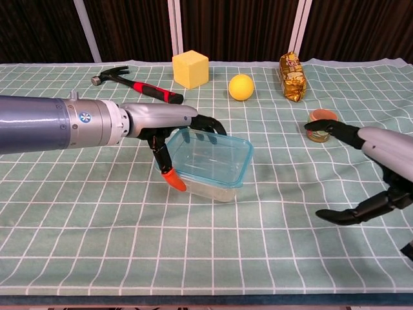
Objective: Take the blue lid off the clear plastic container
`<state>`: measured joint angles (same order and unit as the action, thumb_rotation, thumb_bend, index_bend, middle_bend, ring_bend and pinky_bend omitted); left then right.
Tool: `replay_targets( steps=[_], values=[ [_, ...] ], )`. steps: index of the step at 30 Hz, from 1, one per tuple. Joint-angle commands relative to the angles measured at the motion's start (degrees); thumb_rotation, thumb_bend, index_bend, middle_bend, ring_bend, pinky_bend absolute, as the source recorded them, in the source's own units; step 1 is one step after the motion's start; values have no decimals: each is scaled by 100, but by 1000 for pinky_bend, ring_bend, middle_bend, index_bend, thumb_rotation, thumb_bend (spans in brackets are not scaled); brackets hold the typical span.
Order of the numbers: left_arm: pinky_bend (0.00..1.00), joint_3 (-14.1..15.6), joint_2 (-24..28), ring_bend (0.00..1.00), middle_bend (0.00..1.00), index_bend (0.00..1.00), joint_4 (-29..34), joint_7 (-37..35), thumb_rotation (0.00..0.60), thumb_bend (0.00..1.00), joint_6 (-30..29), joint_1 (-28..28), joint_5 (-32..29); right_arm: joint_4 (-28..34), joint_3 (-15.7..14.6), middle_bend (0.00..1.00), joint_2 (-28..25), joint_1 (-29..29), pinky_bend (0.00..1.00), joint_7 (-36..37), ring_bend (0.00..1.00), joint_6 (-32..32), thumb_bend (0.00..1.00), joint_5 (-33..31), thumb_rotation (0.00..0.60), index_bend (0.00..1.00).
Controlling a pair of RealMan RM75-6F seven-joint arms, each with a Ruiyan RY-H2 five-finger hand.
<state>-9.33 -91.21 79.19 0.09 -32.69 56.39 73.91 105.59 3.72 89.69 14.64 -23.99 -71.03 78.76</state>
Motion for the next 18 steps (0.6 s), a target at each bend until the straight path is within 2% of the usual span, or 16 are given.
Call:
replay_targets(
  steps=[1, 18],
  values=[
    [384, 23, -29, 304, 311, 297, -18, -71, 600, 102, 15, 29, 32, -97, 14, 0, 331, 26, 0, -159, 0, -53, 277, -153, 600, 0],
    [384, 148, -164, 304, 311, 298, 35, -16, 600, 103, 113, 165, -32, -485, 148, 0, 1383, 86, 0, -377, 0, -227, 277, -507, 600, 0]
  ],
)
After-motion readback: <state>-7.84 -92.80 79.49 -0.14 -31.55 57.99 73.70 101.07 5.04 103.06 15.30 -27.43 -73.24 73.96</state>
